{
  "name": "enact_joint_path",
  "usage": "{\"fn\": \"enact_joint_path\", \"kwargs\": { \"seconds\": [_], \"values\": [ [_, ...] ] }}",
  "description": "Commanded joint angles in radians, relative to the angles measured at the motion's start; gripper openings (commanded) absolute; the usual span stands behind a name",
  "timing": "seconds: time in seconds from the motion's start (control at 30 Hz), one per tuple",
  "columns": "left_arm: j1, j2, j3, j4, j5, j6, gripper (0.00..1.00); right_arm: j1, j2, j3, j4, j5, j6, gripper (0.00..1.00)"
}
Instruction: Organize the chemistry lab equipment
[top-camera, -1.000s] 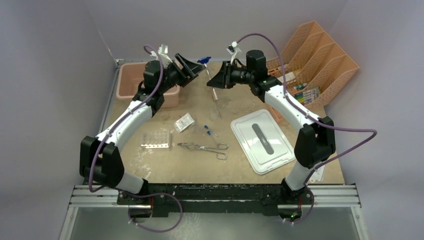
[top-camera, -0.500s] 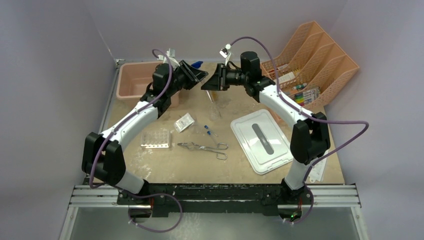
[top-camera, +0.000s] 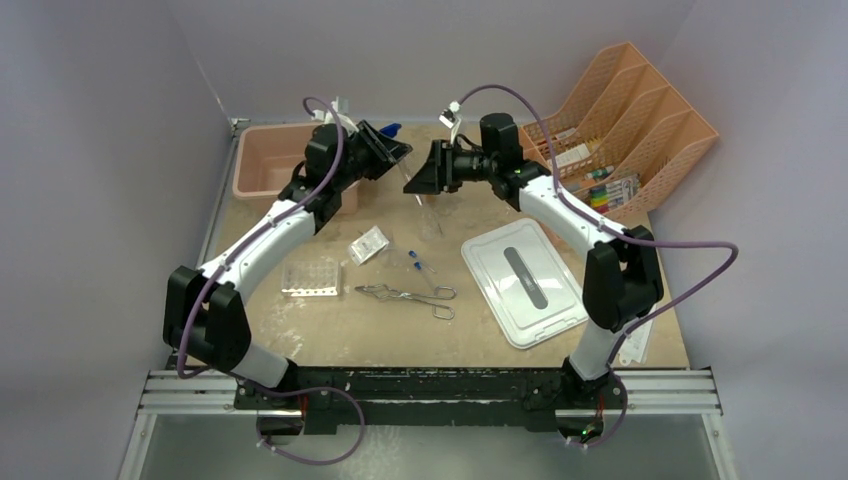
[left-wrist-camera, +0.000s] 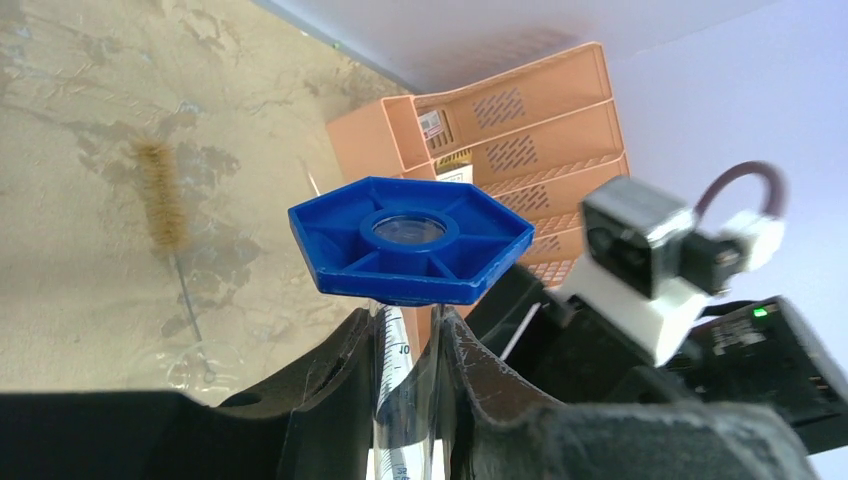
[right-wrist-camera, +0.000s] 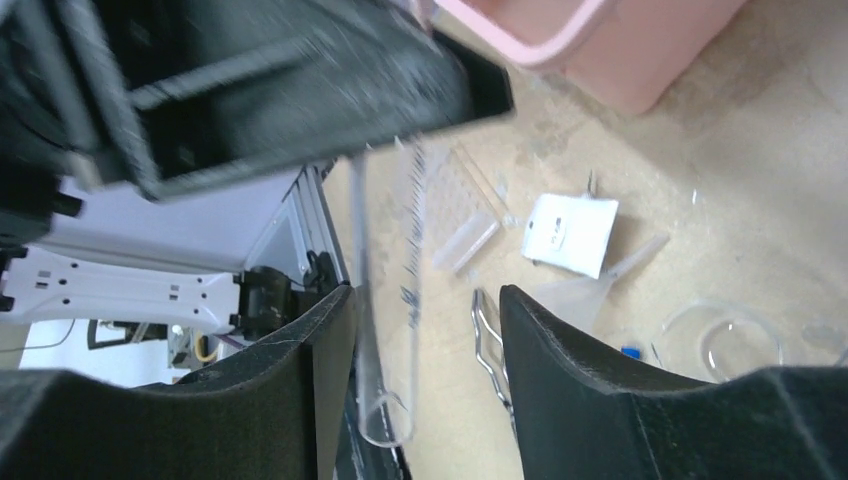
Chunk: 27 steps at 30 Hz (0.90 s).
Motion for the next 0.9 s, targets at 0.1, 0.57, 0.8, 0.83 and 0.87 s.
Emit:
{"fn": "enact_joint_path", "kwargs": {
  "seconds": [0.1,0.57,0.8,0.83,0.87],
  "values": [
    [0.0,-0.001,0.069,0.032,-0.008,0.021,0.0,0.001,-0.063,-0.045,-0.032,-0.035,-0.071,0.5],
    [0.0,-0.025,-0.002,0.016,0.023,0.017,0.33,0.001,-0.039,0.011,0.022,-0.006,-0.027,0.21],
    [0.001,-0.025,-0.001,0.02,0.02,0.019,0.09,0.001,-0.035,0.025,0.011,-0.031,-0.03,0.35],
    [0.002,-0.028,0.006,0.01,0.006,0.026,0.08,0.002,-0.037,0.024,0.004,-0.034,-0.031,0.44],
    [0.008,-0.031,0.016,-0.013,-0.018,0.035,0.08,0.0,-0.043,0.018,0.002,-0.035,-0.032,0.52]
  ]
}}
